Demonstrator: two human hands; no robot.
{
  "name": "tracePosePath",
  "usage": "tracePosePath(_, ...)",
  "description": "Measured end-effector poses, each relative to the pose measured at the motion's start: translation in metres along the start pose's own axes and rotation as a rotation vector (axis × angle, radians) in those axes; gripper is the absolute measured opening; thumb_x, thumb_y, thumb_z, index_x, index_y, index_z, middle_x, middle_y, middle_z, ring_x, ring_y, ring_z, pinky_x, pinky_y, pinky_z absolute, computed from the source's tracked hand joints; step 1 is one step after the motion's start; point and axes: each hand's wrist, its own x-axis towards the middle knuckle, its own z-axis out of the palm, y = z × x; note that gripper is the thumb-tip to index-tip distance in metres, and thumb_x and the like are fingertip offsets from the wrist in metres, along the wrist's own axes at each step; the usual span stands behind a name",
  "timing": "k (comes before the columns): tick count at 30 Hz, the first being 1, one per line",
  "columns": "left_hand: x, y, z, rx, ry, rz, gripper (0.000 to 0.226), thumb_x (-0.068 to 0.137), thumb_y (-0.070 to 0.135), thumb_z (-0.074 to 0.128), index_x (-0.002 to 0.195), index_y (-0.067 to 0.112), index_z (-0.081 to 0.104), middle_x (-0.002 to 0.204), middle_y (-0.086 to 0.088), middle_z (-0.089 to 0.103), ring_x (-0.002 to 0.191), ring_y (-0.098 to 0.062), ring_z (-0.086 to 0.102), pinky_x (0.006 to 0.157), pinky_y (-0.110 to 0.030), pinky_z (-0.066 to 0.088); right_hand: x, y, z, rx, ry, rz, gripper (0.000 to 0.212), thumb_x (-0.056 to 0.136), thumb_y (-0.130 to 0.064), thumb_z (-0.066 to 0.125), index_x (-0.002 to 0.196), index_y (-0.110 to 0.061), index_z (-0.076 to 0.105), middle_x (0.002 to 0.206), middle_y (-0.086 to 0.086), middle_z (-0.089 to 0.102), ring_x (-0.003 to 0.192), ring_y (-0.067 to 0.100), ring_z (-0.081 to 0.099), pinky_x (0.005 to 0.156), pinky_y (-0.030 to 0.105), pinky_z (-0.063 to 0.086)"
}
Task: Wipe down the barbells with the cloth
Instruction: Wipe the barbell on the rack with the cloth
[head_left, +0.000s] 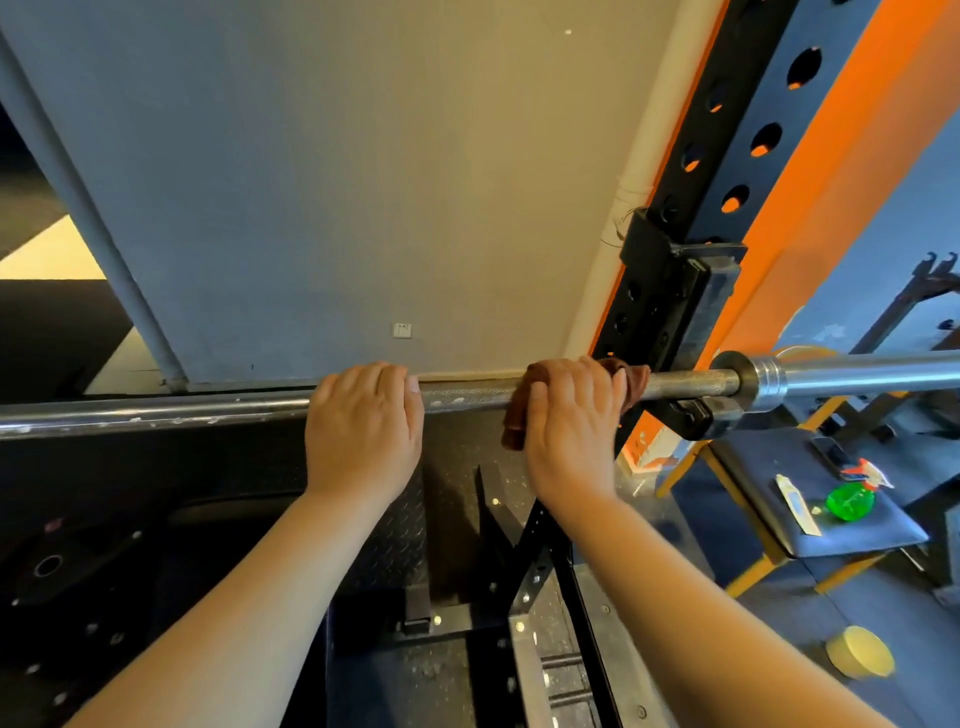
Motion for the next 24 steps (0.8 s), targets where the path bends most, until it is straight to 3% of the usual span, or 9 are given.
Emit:
tracePosePath(2,-0.001,-0.001,-0.001,0.001,0.006,0.018,0.05,0.109,0.034,0.025,0.106,0.011,0.069,0.096,-0.004,0.069,0.09,-0.023,0.063,0.083,-0.039,0.044,-0.002,-0.005,0.004,0.013,-0.039,-0.083,0.038,0.109,-0.035,0.031,0.136,-0.019,0.053,0.136,0.0,0.053,0.139,0.024,0.038,0.127,0.045,0.002)
tracePosePath(6,-0.001,-0.004,-0.003,0.01,0.0,0.037,0.051,0.109,0.035,0.026,0.107,0.009,0.069,0.096,-0.006,0.07,0.09,-0.026,0.065,0.085,-0.042,0.047,0.016,0.04,-0.02,-0.129,-0.121,-0.322,0.036,0.109,-0.039,0.033,0.134,-0.023,0.055,0.129,-0.005,0.059,0.129,0.019,0.048,0.126,0.044,0.015)
tracePosePath(9,0.001,-0.002,-0.003,0.035,-0.003,0.011,0.051,0.108,0.035,0.024,0.101,0.011,0.07,0.088,-0.002,0.068,0.082,-0.022,0.062,0.081,-0.041,0.047,0.02,0.075,-0.031,-0.078,0.019,-0.145,0.034,0.108,-0.033,0.032,0.122,-0.02,0.059,0.118,-0.001,0.06,0.121,0.024,0.051,0.123,0.048,0.02)
tracePosePath(12,0.006,0.006,-0.001,0.042,0.001,-0.04,0.061,0.107,0.038,0.016,0.094,0.013,0.071,0.079,0.002,0.066,0.074,-0.019,0.06,0.077,-0.04,0.047,0.013,0.057,-0.022,-0.01,0.096,0.003,0.03,0.108,-0.027,0.034,0.121,-0.017,0.059,0.12,0.002,0.059,0.128,0.028,0.047,0.125,0.05,0.014)
tracePosePath(15,0.009,0.011,0.0,0.049,0.032,-0.054,0.061,0.106,0.036,0.019,0.095,0.011,0.073,0.08,-0.001,0.07,0.073,-0.022,0.064,0.076,-0.042,0.048,0.009,0.024,-0.01,-0.004,-0.018,-0.154,0.032,0.108,-0.032,0.036,0.126,-0.02,0.059,0.125,-0.002,0.059,0.128,0.021,0.046,0.127,0.045,0.01)
tracePosePath(19,0.004,0.002,-0.002,0.069,0.053,0.034,0.049,0.107,0.029,0.03,0.097,0.007,0.073,0.089,-0.007,0.074,0.082,-0.026,0.07,0.077,-0.043,0.051,0.021,0.041,-0.021,-0.142,-0.125,-0.312,0.041,0.109,-0.045,0.029,0.131,-0.025,0.058,0.125,-0.007,0.063,0.123,0.018,0.052,0.122,0.043,0.022)
tracePosePath(24,0.006,0.0,-0.002,0.072,0.047,0.044,0.047,0.106,0.028,0.033,0.103,0.006,0.074,0.095,-0.008,0.075,0.085,-0.026,0.072,0.078,-0.043,0.054,0.033,0.056,-0.025,-0.138,0.01,-0.129,0.033,0.11,-0.037,0.032,0.1,-0.025,0.061,0.097,-0.007,0.062,0.099,0.021,0.056,0.114,0.043,0.031)
